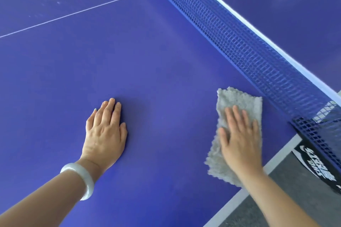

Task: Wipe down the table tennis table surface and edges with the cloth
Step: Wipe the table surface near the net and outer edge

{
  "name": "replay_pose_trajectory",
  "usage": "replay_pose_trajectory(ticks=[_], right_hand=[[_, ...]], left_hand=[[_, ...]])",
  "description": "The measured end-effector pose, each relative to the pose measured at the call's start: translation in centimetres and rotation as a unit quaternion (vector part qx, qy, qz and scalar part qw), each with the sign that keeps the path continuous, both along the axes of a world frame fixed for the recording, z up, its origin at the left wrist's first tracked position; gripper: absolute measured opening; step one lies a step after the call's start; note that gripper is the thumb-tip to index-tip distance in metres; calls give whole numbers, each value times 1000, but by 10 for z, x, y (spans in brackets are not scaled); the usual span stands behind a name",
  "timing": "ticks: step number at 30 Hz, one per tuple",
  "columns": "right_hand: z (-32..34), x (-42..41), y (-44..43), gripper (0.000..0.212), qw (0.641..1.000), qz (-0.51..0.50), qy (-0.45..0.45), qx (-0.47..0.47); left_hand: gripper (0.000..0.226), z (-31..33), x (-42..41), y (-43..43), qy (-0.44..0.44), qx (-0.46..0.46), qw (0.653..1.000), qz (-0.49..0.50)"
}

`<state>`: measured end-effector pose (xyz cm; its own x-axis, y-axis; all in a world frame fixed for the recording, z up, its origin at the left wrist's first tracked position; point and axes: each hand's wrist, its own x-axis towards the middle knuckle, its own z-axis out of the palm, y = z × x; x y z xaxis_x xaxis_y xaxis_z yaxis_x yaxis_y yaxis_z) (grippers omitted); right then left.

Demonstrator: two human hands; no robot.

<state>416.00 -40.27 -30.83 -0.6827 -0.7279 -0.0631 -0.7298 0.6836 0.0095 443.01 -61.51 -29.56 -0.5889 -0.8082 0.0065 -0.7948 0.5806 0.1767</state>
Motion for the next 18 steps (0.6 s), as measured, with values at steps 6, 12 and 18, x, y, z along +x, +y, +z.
replay_pose_trajectory(ticks=[6, 12, 18], right_hand=[[6, -37, 23, 64, 978, -208, 11, -19], [2, 19, -48, 61, 995, -98, -13, -24], [-2, -58, -45, 65, 997, 73, 12, -28]], left_hand=[[50, 5, -9, -8, -28, -1, 1000, -10], [46, -1, -46, -49, 19, 0, 999, -38], [58, -3, -51, -131, 0, 9, 996, 90]])
